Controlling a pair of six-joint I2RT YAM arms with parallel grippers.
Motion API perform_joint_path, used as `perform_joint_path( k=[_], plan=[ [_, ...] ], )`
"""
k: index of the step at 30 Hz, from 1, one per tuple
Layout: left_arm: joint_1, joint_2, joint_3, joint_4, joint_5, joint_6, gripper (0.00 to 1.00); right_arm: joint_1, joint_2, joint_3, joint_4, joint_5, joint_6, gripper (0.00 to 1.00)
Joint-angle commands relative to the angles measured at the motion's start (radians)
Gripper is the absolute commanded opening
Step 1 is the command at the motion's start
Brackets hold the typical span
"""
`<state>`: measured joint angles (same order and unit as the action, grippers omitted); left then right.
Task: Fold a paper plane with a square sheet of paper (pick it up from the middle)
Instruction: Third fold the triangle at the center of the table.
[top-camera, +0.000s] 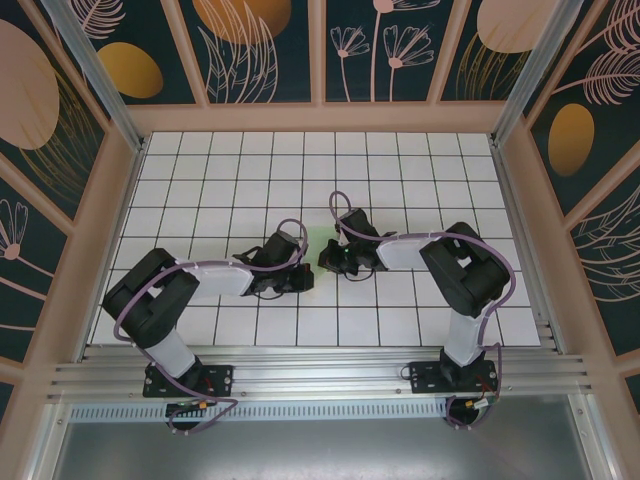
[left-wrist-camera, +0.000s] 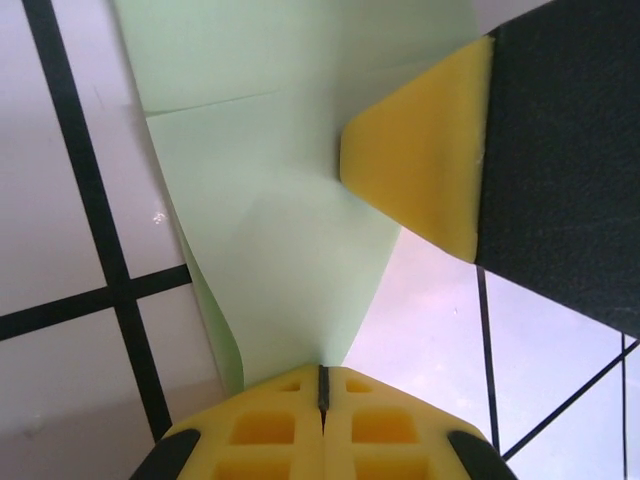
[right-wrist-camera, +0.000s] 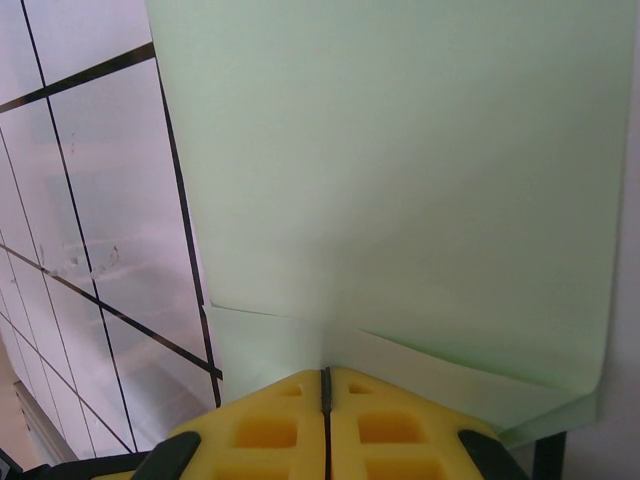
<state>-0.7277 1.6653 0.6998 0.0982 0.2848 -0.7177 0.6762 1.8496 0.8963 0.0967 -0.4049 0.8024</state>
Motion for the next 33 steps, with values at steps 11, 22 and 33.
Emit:
perform_joint_path(
  k=[11, 22, 33],
  plan=[
    [-0.002, -0.001, -0.097, -0.025, 0.038, -0.015, 0.05, 0.008, 0.081, -0.019, -0.131, 0.118, -0.005, 0.08],
    [-0.002, -0.050, -0.135, -0.110, -0.005, -0.008, 0.05, 0.010, 0.083, -0.017, -0.140, 0.127, -0.011, 0.08],
    [-0.003, -0.100, -0.140, -0.176, -0.039, 0.001, 0.05, 0.010, 0.083, -0.017, -0.138, 0.130, -0.006, 0.08]
  ],
)
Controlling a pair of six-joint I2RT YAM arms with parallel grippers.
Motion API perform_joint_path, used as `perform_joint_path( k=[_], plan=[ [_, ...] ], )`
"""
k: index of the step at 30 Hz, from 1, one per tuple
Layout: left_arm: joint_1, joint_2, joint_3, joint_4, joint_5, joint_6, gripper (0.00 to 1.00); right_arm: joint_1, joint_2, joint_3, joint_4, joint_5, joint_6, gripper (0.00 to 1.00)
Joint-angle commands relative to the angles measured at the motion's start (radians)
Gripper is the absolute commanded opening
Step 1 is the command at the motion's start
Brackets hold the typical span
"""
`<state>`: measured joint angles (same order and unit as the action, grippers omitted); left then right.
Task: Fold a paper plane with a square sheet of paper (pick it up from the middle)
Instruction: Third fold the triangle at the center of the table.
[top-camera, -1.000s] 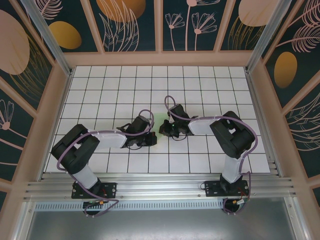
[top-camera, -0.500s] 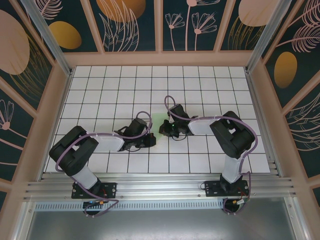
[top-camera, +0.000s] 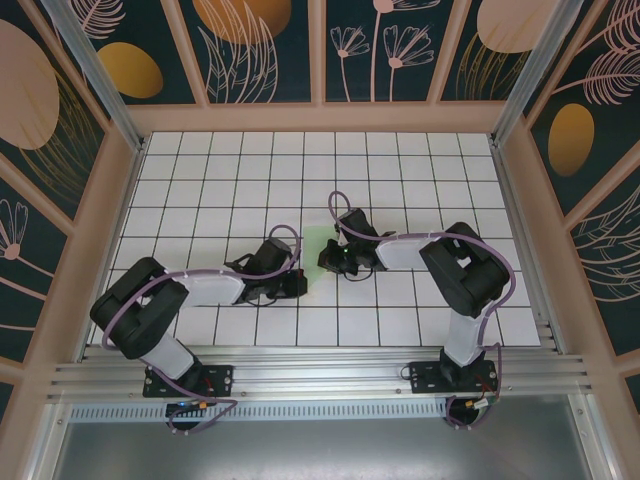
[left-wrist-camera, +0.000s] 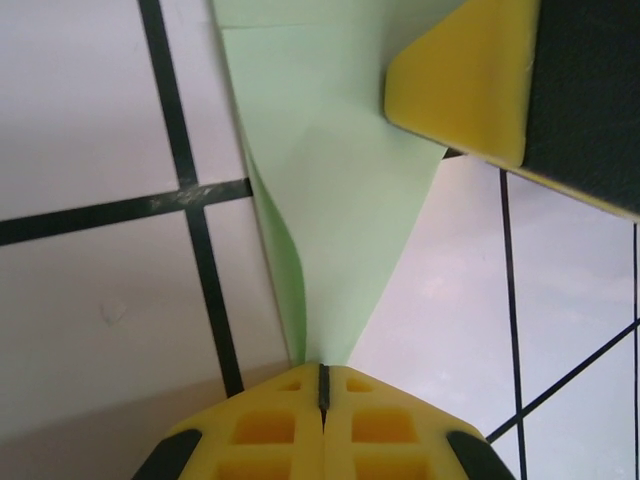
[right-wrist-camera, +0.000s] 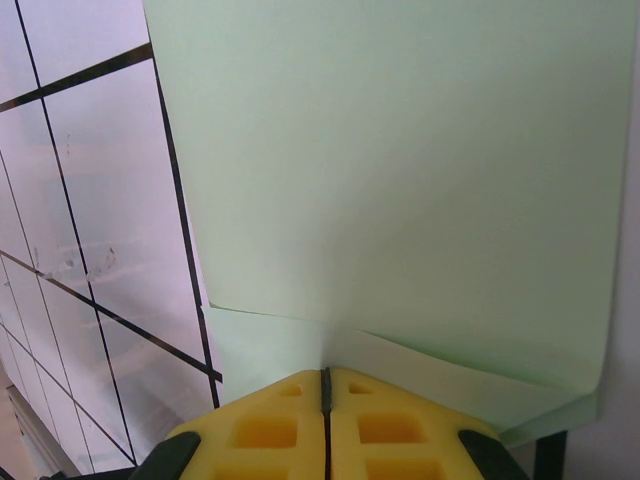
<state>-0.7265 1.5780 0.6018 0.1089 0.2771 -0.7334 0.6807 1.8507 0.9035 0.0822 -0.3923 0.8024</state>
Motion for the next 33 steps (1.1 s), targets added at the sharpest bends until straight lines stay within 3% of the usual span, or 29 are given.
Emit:
perform_joint_path(
  k=[1, 10, 18, 33],
  plan=[
    [-0.003, -0.025, -0.043, -0.186, -0.028, 0.013, 0.05, 0.004, 0.082, -0.023, -0.121, 0.115, -0.005, 0.08],
    [0.001, -0.236, 0.005, -0.144, -0.102, -0.018, 0.09, 0.005, 0.082, -0.016, -0.119, 0.112, -0.005, 0.09],
    [0.003, -0.020, 0.155, -0.019, 0.026, -0.012, 0.11, 0.005, 0.085, -0.010, -0.112, 0.106, -0.001, 0.09],
    [0.003, 0.130, 0.151, -0.078, -0.082, 0.016, 0.05, 0.005, 0.037, 0.026, -0.086, 0.091, -0.002, 0.11]
  ],
)
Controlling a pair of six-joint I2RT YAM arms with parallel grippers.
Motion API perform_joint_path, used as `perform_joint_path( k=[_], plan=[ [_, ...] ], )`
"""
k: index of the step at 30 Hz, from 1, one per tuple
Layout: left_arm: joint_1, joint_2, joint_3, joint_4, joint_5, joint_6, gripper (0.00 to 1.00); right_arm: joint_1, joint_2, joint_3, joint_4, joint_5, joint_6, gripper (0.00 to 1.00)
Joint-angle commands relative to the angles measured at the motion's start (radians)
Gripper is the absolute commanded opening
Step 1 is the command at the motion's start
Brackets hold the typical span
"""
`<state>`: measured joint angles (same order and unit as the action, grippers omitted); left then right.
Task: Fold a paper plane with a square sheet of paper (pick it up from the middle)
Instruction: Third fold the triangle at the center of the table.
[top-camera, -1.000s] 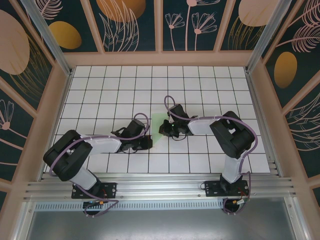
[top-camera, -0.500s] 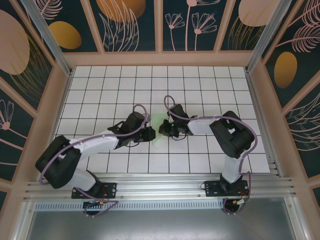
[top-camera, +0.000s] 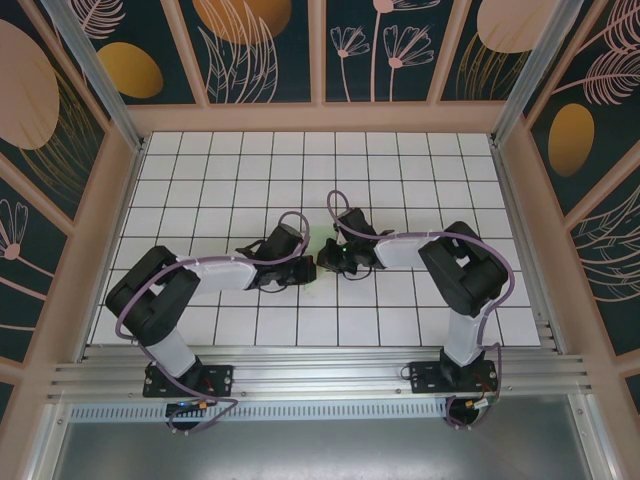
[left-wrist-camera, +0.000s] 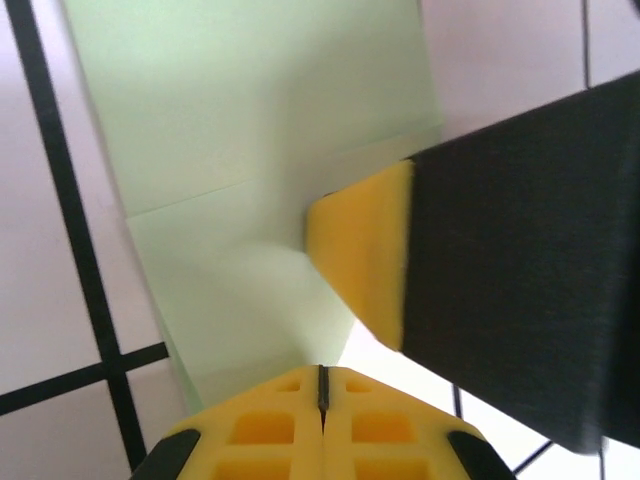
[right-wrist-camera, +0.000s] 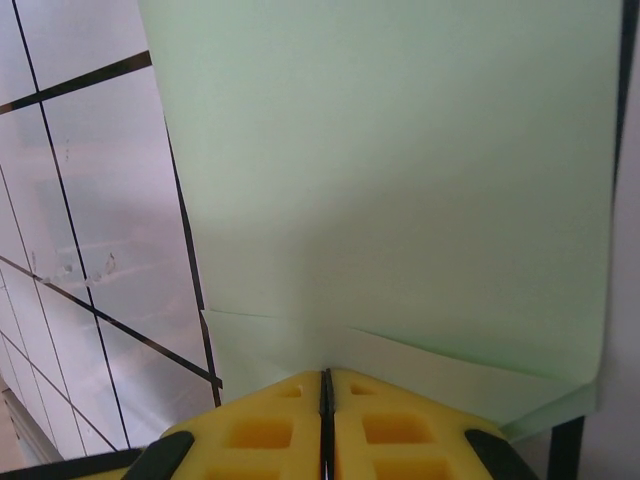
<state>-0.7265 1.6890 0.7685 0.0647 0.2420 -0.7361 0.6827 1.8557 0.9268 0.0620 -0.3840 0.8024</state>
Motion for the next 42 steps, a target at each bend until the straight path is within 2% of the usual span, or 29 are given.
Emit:
perform_joint_path(
  k=[1, 5, 13, 18, 20, 25, 34, 42],
  plan=[
    [0.003, 0.020, -0.021, -0.037, -0.062, 0.018, 0.05, 0.003, 0.028, 0.003, -0.067, 0.083, -0.006, 0.12],
    [0.003, 0.050, -0.044, -0.039, -0.095, 0.013, 0.03, 0.003, 0.007, 0.005, -0.062, 0.085, -0.018, 0.12],
    [0.003, 0.044, -0.080, -0.007, -0.084, 0.023, 0.02, 0.008, -0.085, -0.025, -0.013, 0.065, -0.032, 0.14],
    [0.003, 0.040, -0.079, 0.000, -0.077, 0.023, 0.01, 0.018, -0.116, -0.070, 0.023, 0.026, -0.032, 0.11],
    [0.002, 0.040, -0.077, 0.002, -0.076, 0.021, 0.01, 0.026, -0.105, -0.085, 0.052, -0.014, -0.035, 0.10],
    [0.002, 0.041, -0.075, 0.003, -0.074, 0.021, 0.01, 0.037, -0.046, -0.083, 0.063, -0.012, -0.022, 0.07],
    [0.003, 0.046, -0.081, -0.014, -0.086, 0.035, 0.00, 0.007, -0.015, -0.034, -0.061, 0.138, -0.046, 0.06],
    [0.003, 0.045, -0.089, -0.025, -0.089, 0.053, 0.00, -0.059, -0.003, -0.011, 0.001, 0.050, -0.059, 0.09]
  ],
)
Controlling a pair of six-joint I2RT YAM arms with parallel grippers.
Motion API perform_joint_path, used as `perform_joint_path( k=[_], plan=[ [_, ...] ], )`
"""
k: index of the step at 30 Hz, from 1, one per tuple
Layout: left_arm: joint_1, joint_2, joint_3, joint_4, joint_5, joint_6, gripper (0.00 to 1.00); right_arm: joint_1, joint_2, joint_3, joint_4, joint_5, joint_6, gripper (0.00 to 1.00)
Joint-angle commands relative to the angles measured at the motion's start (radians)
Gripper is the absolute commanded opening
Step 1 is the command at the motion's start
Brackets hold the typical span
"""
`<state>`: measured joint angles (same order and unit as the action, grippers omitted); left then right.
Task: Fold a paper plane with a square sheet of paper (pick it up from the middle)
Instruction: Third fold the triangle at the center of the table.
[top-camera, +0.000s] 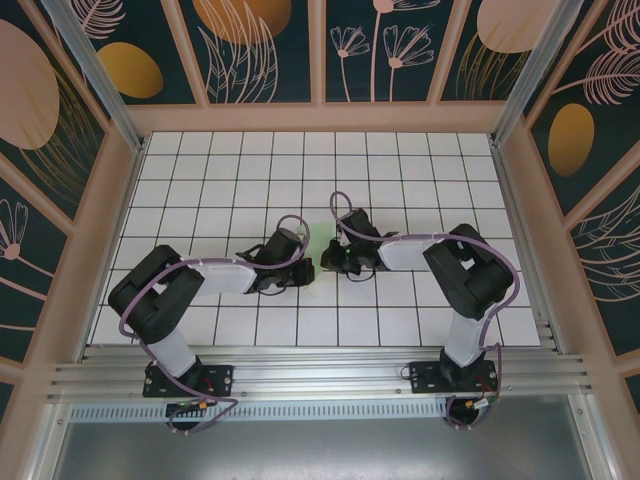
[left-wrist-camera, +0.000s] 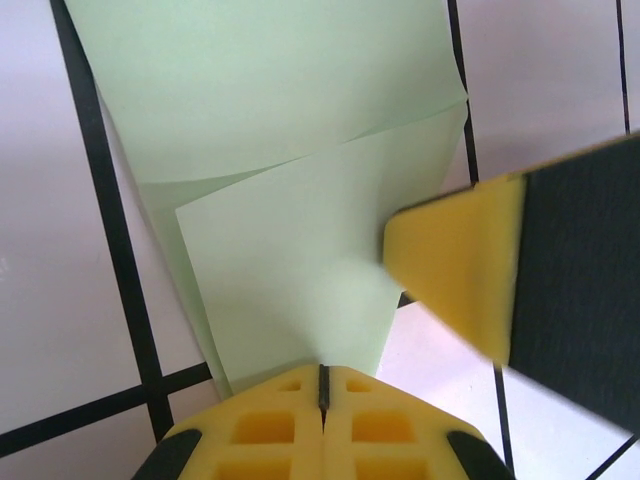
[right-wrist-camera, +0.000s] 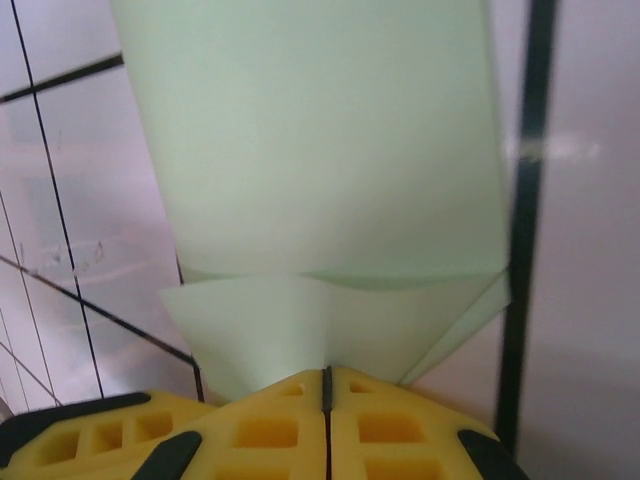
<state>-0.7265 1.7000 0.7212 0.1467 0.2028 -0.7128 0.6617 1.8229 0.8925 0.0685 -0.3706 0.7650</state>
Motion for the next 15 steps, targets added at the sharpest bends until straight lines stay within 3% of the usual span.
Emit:
perform_joint_path(
  k=[1, 15],
  plan=[
    [0.003, 0.034, -0.042, -0.109, -0.052, 0.033, 0.00, -0.046, 0.032, 0.027, -0.001, 0.029, -0.022, 0.09],
    [0.002, 0.023, -0.056, -0.102, -0.039, 0.043, 0.00, -0.145, 0.049, 0.069, -0.007, -0.001, -0.047, 0.10]
  ],
)
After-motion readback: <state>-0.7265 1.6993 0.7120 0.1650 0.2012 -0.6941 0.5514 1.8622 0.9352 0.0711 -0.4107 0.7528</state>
